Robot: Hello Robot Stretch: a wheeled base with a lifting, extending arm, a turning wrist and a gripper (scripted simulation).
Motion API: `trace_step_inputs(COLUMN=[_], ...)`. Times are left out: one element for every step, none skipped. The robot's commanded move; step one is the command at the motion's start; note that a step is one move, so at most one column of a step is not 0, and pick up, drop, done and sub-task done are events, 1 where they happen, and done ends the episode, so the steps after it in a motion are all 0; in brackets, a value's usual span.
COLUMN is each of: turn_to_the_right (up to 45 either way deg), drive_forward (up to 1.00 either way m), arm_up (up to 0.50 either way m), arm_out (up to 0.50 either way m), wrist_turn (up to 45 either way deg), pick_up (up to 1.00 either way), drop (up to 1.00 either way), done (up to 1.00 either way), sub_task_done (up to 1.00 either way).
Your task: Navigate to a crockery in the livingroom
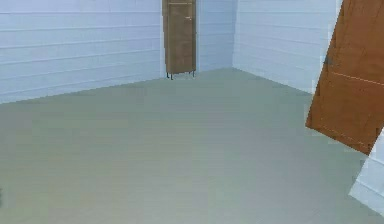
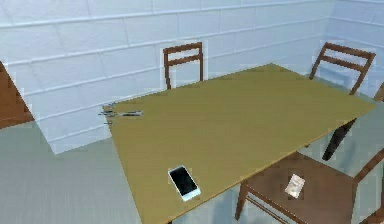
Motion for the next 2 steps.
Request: trace_step_inputs(turn_to_the_right=[-45.0,-33.0], drive_forward=[0.0,0.0], arm_up=[0.0,0.0], arm_out=[0.0,0.0], wrist_turn=[0.0,0.0], pick_up=[0.0,0.0], drop=[0.0,0.0], done=[0.0,0.0], sub_task_done=[0.0,0.0])
